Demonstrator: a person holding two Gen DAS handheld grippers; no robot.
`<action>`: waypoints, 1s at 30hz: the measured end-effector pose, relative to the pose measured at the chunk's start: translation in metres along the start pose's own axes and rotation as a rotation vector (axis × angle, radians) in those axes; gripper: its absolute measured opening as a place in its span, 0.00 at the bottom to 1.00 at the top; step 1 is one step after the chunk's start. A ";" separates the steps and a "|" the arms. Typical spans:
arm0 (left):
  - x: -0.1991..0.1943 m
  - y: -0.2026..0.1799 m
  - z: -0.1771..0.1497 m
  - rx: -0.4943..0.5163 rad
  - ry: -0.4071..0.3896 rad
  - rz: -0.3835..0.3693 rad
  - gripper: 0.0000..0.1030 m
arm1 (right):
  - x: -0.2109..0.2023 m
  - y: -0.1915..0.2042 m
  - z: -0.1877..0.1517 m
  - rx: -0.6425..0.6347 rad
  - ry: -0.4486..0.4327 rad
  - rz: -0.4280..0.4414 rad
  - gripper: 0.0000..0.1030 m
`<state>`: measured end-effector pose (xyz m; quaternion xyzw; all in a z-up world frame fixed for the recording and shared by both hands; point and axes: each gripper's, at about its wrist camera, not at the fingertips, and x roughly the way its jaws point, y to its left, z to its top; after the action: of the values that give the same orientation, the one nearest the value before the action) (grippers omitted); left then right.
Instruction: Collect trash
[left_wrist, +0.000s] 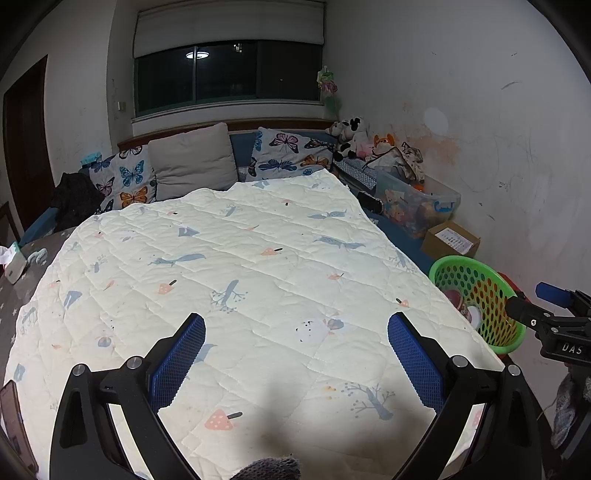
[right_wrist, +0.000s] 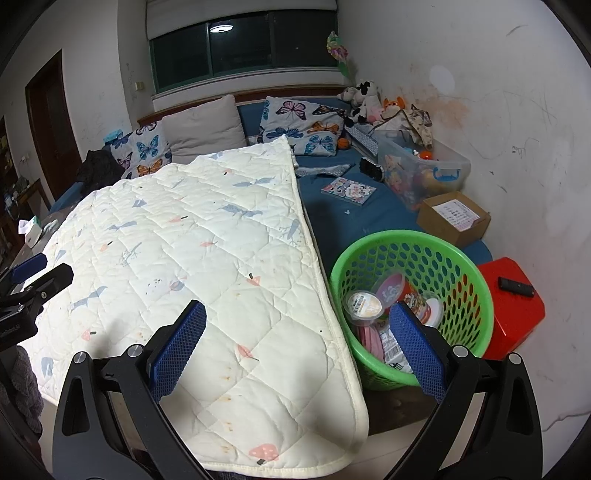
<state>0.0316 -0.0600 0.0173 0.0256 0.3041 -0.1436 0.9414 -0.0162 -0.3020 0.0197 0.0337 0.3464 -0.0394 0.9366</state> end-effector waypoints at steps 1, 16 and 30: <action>0.000 0.000 0.000 -0.001 -0.001 0.002 0.93 | 0.000 0.000 0.000 0.000 -0.001 -0.001 0.96; -0.001 0.000 -0.001 -0.002 -0.004 0.004 0.93 | 0.001 0.001 -0.001 -0.001 0.001 0.001 0.96; -0.002 0.002 0.000 -0.010 -0.009 0.033 0.93 | 0.003 0.010 -0.003 -0.009 0.005 0.006 0.96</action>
<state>0.0309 -0.0576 0.0187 0.0251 0.3002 -0.1268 0.9451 -0.0148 -0.2924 0.0161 0.0305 0.3488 -0.0350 0.9361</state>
